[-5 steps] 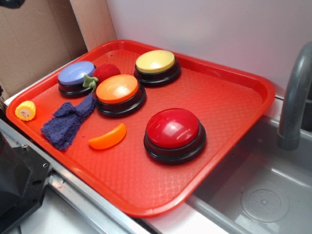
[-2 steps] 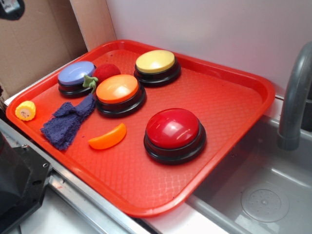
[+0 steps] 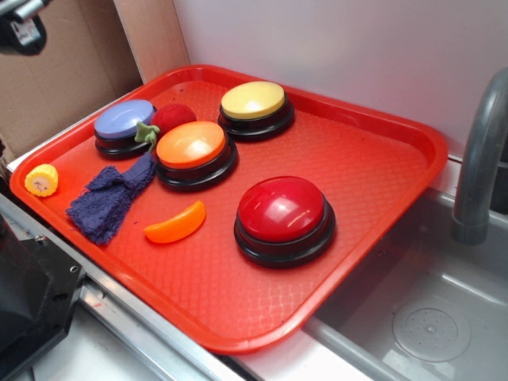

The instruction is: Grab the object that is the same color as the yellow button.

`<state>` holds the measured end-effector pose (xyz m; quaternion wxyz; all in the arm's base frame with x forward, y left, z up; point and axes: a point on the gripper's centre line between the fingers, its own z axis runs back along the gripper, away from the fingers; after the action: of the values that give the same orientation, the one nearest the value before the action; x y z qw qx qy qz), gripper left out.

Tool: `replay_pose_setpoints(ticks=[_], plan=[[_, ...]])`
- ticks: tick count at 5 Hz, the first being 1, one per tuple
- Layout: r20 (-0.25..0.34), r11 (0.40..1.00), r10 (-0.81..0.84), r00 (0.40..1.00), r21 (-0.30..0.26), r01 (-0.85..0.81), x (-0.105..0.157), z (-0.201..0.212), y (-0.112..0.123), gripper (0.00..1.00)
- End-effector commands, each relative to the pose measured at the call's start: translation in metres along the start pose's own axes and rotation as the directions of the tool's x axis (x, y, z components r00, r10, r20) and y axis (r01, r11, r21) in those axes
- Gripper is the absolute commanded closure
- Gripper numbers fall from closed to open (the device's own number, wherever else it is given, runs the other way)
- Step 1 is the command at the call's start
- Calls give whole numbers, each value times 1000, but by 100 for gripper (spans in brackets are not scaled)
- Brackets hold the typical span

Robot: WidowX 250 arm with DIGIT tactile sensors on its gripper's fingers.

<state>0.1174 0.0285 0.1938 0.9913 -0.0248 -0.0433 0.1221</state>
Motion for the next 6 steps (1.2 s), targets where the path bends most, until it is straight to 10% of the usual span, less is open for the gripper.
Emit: replay_pose_setpoints(ticks=[1, 6], plan=[[54, 985, 157, 986, 63, -160, 10, -26, 34, 0], [110, 897, 415, 903, 118, -426, 9, -101, 114, 0]])
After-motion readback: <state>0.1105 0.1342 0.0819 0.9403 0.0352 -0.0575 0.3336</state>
